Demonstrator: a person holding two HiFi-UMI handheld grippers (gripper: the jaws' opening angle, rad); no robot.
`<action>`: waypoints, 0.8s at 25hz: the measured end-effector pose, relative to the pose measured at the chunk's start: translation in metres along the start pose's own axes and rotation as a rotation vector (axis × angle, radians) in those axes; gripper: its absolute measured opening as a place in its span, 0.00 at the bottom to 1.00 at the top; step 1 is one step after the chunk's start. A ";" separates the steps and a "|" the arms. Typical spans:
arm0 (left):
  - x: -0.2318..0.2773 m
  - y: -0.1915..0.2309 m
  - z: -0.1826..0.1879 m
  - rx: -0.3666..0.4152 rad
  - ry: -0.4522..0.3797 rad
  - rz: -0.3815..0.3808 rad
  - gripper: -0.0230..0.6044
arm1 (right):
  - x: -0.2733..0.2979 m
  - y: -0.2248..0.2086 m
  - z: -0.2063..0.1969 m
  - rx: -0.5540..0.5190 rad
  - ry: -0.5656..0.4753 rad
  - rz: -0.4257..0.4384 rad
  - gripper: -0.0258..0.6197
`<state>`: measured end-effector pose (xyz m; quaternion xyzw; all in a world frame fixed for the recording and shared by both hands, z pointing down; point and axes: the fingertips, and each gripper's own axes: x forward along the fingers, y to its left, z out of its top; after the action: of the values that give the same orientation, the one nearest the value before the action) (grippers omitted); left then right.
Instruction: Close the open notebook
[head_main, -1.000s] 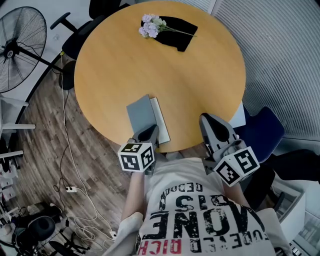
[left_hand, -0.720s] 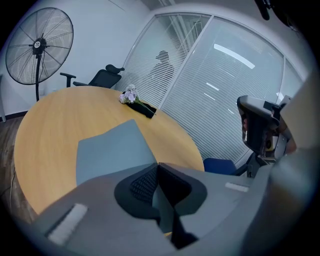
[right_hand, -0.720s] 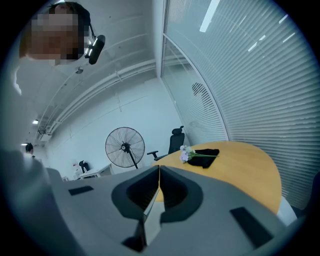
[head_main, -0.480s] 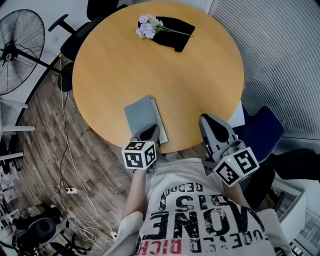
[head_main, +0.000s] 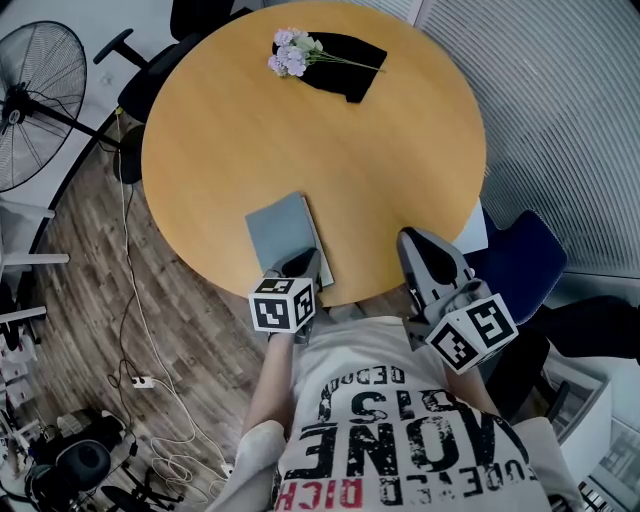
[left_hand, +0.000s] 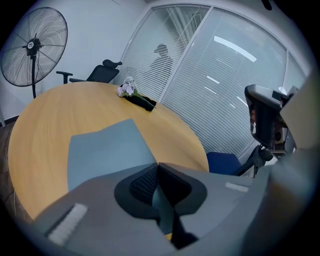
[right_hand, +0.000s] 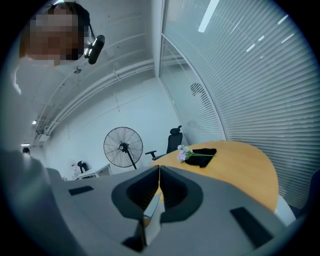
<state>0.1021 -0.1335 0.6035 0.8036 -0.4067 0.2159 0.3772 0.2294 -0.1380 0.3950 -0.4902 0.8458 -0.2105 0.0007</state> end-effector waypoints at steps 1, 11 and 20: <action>0.002 0.000 -0.001 0.002 0.006 -0.001 0.07 | 0.000 0.000 0.000 0.000 0.001 0.001 0.06; 0.021 0.004 -0.011 0.014 0.043 -0.007 0.07 | 0.001 -0.003 -0.001 0.000 0.005 -0.008 0.06; 0.030 0.006 -0.016 0.028 0.076 -0.010 0.07 | 0.005 -0.004 -0.001 0.003 0.010 -0.004 0.06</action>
<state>0.1140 -0.1378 0.6356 0.8019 -0.3851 0.2503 0.3821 0.2298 -0.1433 0.3980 -0.4909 0.8444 -0.2142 -0.0033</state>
